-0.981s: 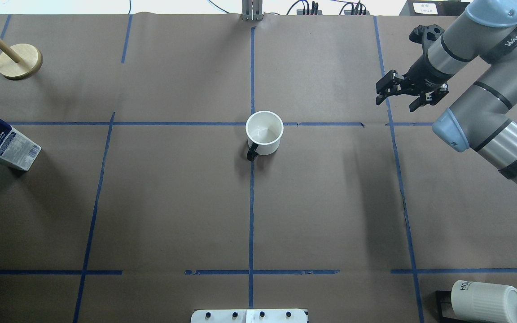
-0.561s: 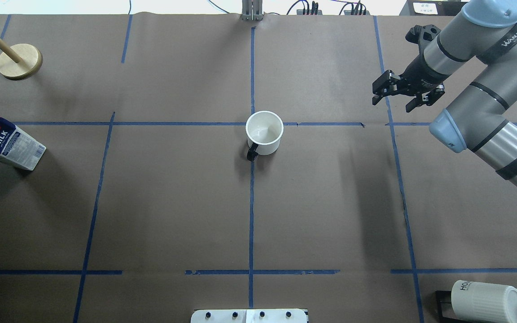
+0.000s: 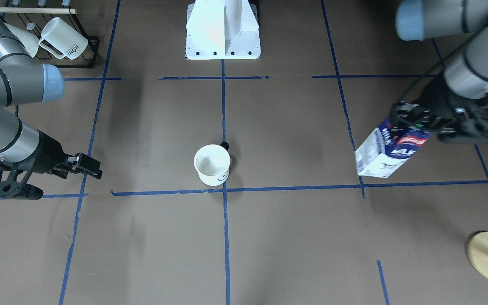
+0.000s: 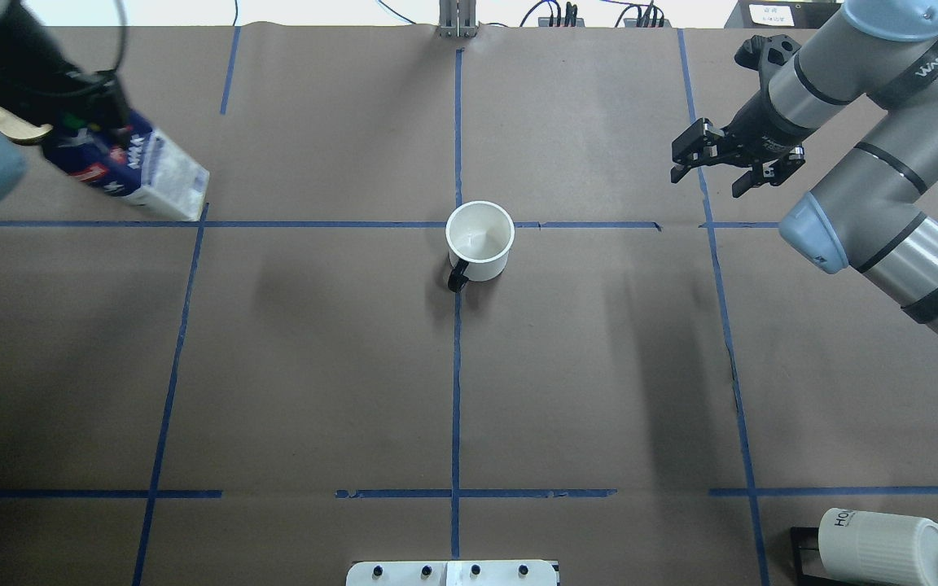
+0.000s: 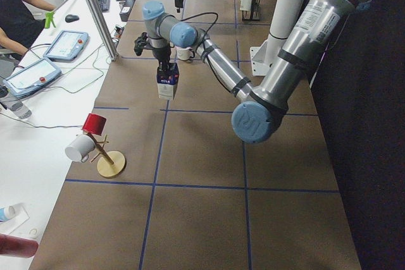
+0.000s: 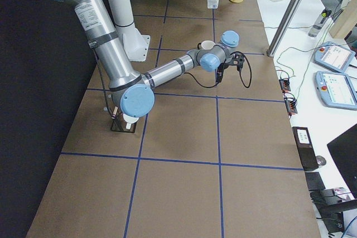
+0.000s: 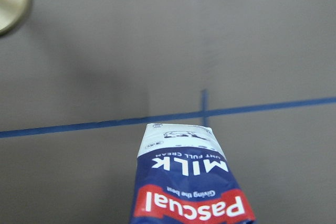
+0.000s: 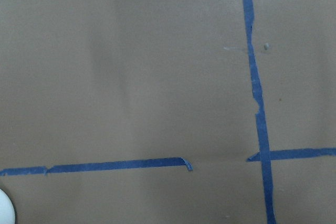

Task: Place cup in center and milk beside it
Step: 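Grasp the Pascual milk carton with the left gripper, then carry the milk carton with the left gripper beside the white mug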

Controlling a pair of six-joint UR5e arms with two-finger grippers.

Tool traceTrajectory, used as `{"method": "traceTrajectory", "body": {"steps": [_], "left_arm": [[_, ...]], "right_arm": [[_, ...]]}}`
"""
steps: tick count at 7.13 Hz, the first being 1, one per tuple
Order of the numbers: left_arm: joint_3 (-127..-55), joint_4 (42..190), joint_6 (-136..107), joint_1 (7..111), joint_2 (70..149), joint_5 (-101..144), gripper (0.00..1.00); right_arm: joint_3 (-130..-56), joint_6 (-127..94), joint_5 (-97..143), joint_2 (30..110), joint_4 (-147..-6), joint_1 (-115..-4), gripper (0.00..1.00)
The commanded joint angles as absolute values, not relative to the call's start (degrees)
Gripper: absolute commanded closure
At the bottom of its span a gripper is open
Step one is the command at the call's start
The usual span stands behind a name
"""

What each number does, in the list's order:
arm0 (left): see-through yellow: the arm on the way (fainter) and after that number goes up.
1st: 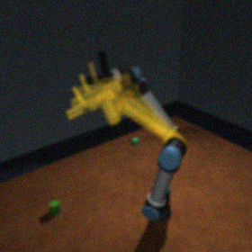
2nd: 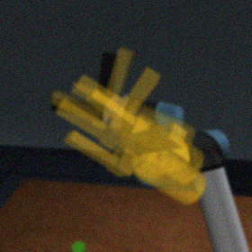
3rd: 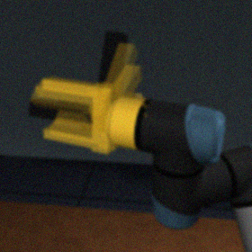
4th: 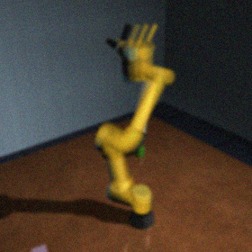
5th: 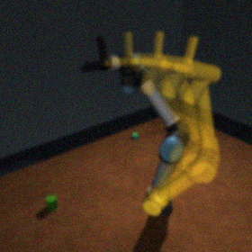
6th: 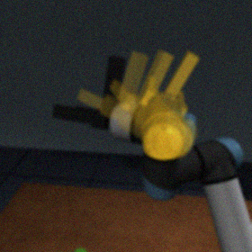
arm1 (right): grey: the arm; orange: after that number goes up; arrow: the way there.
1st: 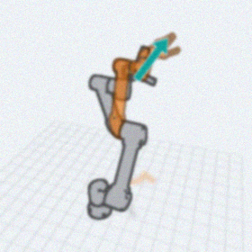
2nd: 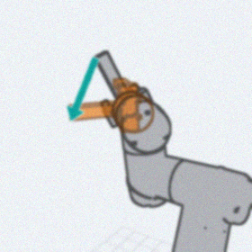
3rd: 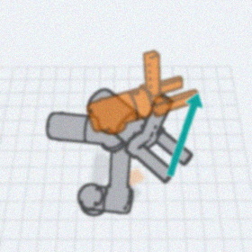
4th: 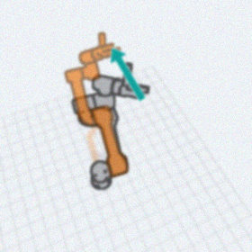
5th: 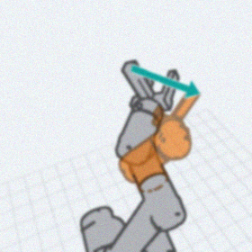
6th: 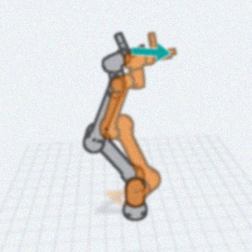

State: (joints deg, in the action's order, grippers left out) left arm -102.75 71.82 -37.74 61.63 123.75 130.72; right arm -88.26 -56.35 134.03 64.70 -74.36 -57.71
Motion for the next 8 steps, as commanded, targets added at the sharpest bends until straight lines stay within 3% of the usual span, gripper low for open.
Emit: {"method": "traceTrajectory", "body": {"steps": [1,3,7,8], "left_arm": [[-90.76,73.27,-47.43,52.94,138.46,125.8,0.98],[-79.5,77.77,-52.45,48.19,147.18,124.89,0.97],[-75.85,83.76,-58.97,41.76,148.54,120.43,0.91],[-75.94,83.76,-60.28,41.66,148.62,120.32,0.84]], "right_arm": [[-88.51,-55.9,134.03,65.04,-74.36,-58.36,0.0],[-88.77,-56.6,133.95,64.78,-74.27,-58.27,0.0],[-88.77,-56.78,133.86,64.69,-74.36,-58.18,0.0],[-88.77,-56.78,133.86,64.69,-74.36,-58.18,0.0]]}}
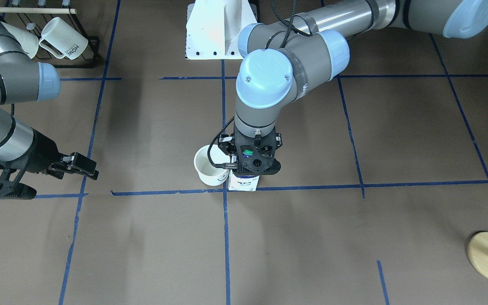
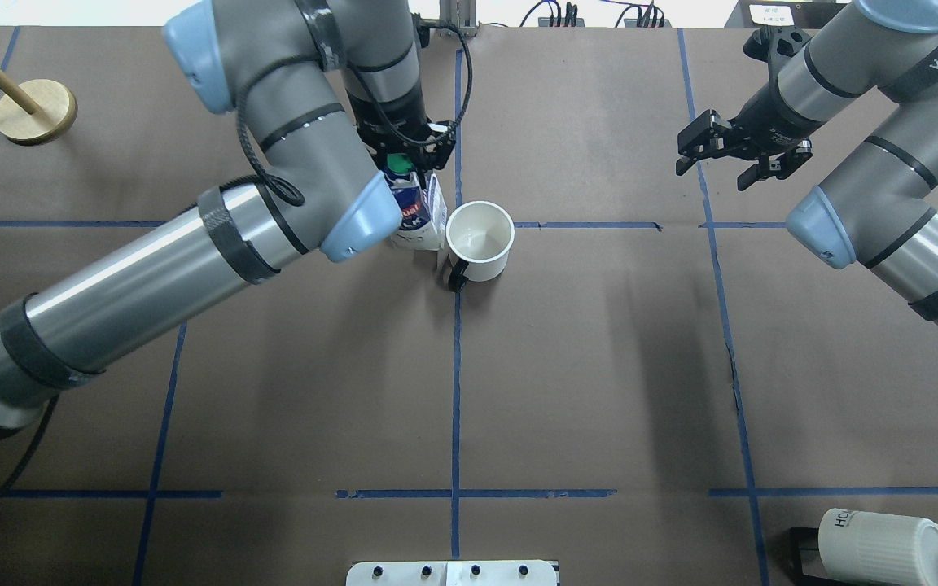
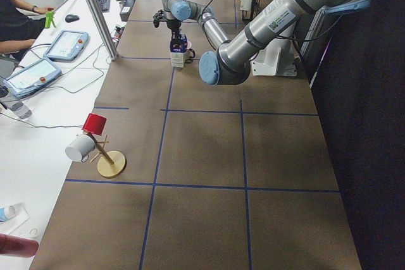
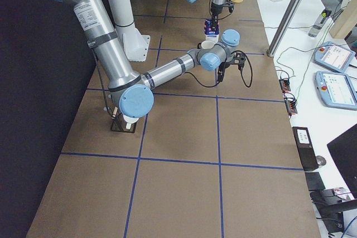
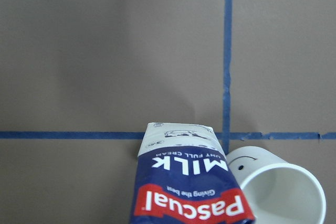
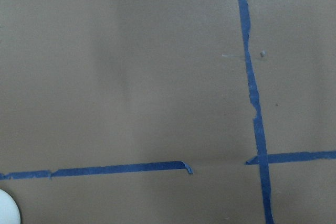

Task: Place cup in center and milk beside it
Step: 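Carry the milk carton with the left gripper beside the white mug, then release the milk carton and withdraw both arms out of view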

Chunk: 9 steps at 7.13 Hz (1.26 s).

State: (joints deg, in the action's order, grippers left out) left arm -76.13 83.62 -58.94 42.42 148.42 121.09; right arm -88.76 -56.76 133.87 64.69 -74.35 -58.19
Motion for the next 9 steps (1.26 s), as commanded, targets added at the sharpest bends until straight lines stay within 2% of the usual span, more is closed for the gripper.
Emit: {"method": "traceTrajectory", "body": {"steps": [1,2,3,4,5,6,8,9], "left_arm": [[-75.85,83.76,-60.73,41.4,148.45,120.32,0.79],[-75.85,83.76,-60.73,41.22,148.36,120.24,0.35],[-75.94,83.76,-60.65,41.22,148.45,119.71,0.06],[-76.02,83.85,-60.64,41.22,148.53,118.84,0.0],[-77.24,83.76,-60.73,41.57,148.54,118.83,0.0],[-81.95,83.59,-60.73,44.27,147.84,118.74,0.0],[-95.3,83.14,-59.16,51.64,139.88,119.61,0.0],[-98.32,83.14,-54.89,57.34,137.4,125.19,0.0]], "right_arm": [[-88.77,-56.78,133.86,64.69,-74.36,-58.18,0.0],[-88.77,-56.78,133.86,64.69,-74.36,-58.18,0.0],[-88.68,-56.78,133.86,64.6,-74.36,-58.1,0.0],[-88.68,-56.78,133.86,64.6,-74.36,-58.1,0.0],[-88.77,-56.69,133.77,64.6,-74.36,-58.1,0.0],[-89.03,-56.43,133.6,64.77,-74.44,-58.62,0.0],[-89.03,-50.32,135.17,66.87,-75.49,-66.84,0.0],[-87.9,-41.75,135.26,69.67,-75.67,-70.71,0.0]]}}
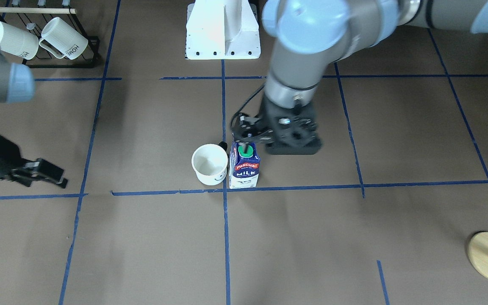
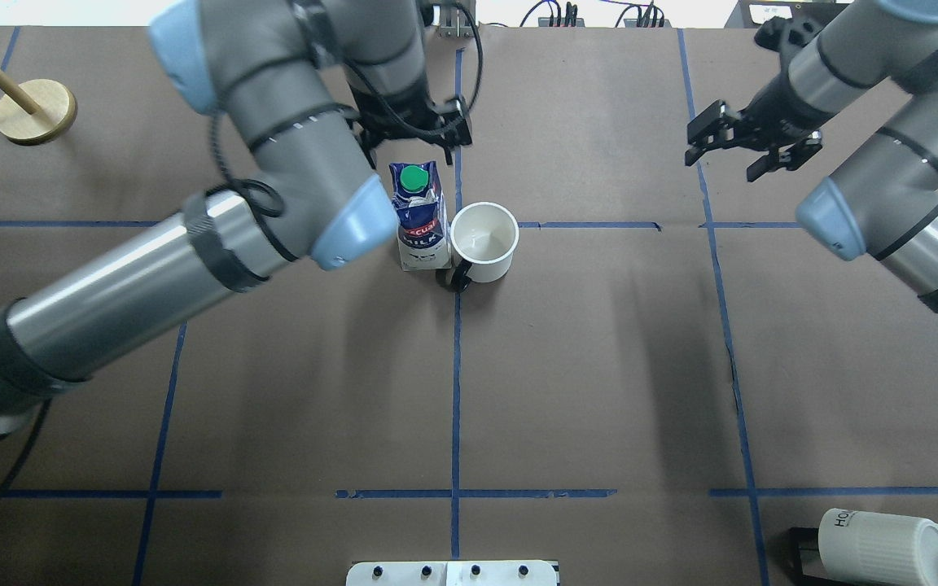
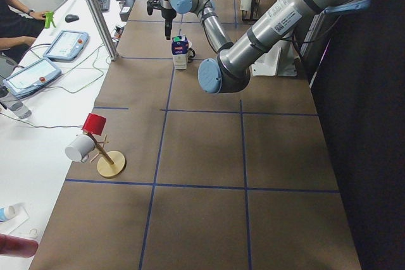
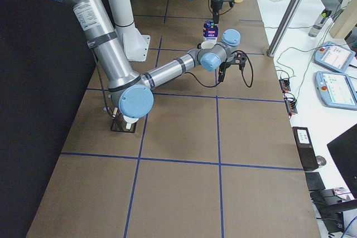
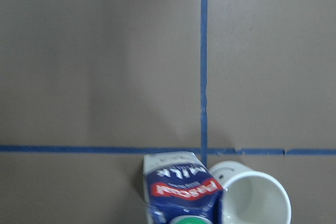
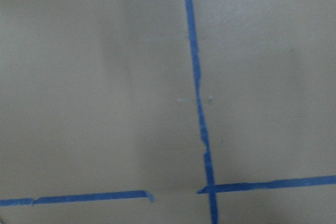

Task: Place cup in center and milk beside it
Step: 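Release the milk carton and withdraw both arms out of view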

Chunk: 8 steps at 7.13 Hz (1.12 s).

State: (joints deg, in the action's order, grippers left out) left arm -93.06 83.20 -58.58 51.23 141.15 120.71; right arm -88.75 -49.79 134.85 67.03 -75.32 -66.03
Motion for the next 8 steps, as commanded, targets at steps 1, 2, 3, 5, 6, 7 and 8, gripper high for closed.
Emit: {"method": "traceTrajectory", "body": {"steps": [1,2,3,5,6,7,8], "left_arm": [[-98.78,83.93,-51.02,64.27,133.72,134.55,0.0],[-100.7,83.94,-42.62,68.16,127.77,137.0,0.0],[-100.81,83.5,-31.49,70.99,122.22,137.11,0.0],[-98.02,83.14,-11.7,77.48,114.56,136.76,0.0],[-93.73,83.23,-0.2,82.65,111.39,136.84,0.0],[-85.69,83.32,11.57,87.84,111.1,136.76,0.0],[-78.99,83.41,21.17,91.37,111.18,136.32,0.0]], "right_arm": [[-87.11,-30.87,135.26,71.26,-79.42,-74.75,0.0],[-87.1,-20.41,135.26,71.45,-86.15,-79.06,0.0],[-87.01,-11.52,135.26,71.63,-91.61,-82.93,0.0],[-85.53,2.22,135.26,72.68,-97.79,-89.53,0.0],[-83.52,5.68,135.26,72.69,-98.17,-91.47,0.0],[-81.23,7.45,135.44,72.51,-98.26,-93.41,0.0],[-78.69,9.12,136.66,72.51,-98.26,-94.3,0.0]]}}
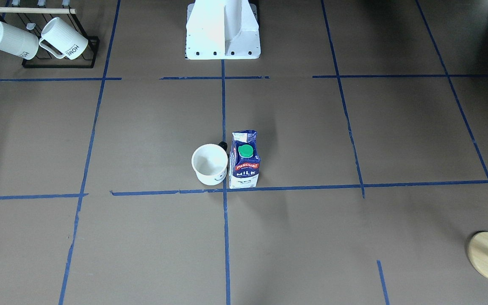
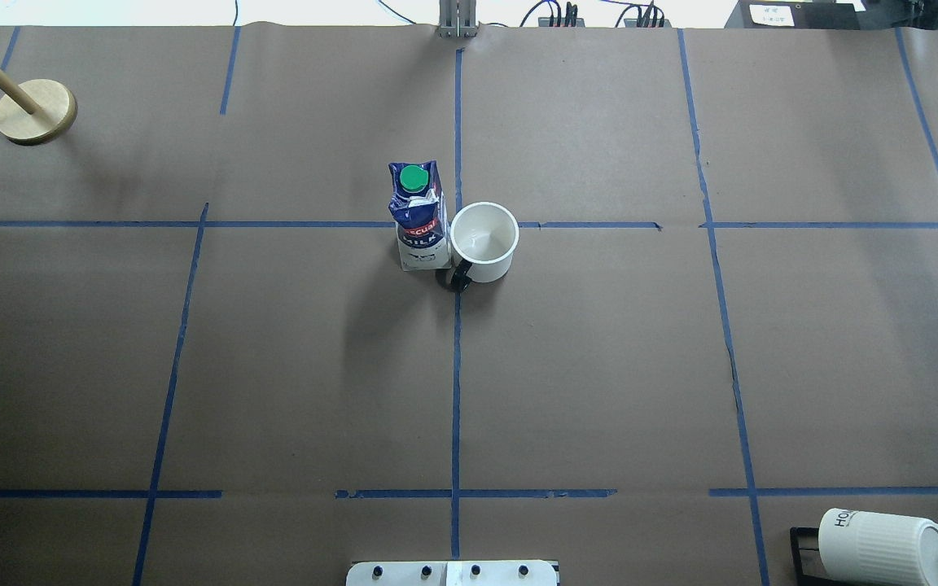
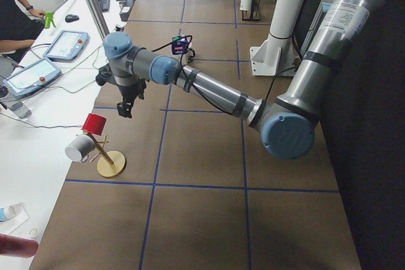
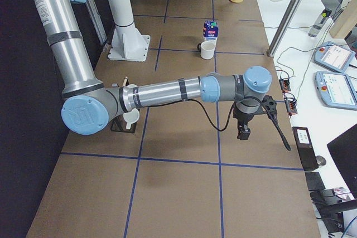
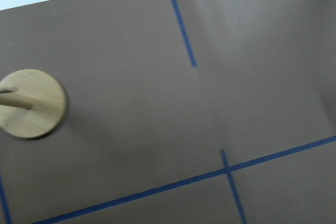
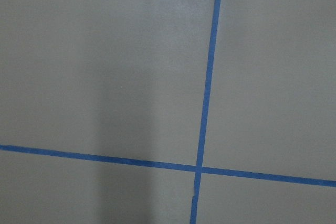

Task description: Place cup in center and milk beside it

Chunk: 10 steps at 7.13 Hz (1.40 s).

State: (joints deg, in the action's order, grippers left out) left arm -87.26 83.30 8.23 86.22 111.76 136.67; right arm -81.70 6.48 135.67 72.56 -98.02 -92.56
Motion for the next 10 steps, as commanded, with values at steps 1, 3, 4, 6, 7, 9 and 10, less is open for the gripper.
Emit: {"method": "traceTrajectory", "body": {"steps": [1,3,4,6,7,9,10], "left_arm": [[-75.45,83.23,25.36,93.23,111.18,136.32,0.0],[-74.62,82.97,23.22,93.17,111.09,136.32,0.0],[-74.97,82.88,20.42,93.16,111.27,136.41,0.0],[-76.1,76.68,14.03,92.9,112.49,136.67,0.0],[-77.42,76.73,13.63,92.73,111.8,136.58,0.0],[-77.52,76.99,13.71,92.72,111.8,136.76,0.0],[-77.87,77.34,13.8,92.72,111.27,136.84,0.0]], "right_arm": [[-76.49,11.58,137.1,72.34,-98.26,-94.74,0.0],[-76.03,12.13,136.94,71.98,-98.26,-94.4,0.0],[-75.76,12.13,136.93,71.9,-98.26,-93.87,0.0],[-74.19,11.95,138.33,71.89,-99.31,-93.34,0.0],[-73.66,11.95,140.69,71.98,-99.75,-93.17,0.0],[-73.56,11.95,140.71,72.16,-99.76,-92.64,0.0],[-73.65,11.95,140.63,72.33,-99.67,-92.64,0.0]]}}
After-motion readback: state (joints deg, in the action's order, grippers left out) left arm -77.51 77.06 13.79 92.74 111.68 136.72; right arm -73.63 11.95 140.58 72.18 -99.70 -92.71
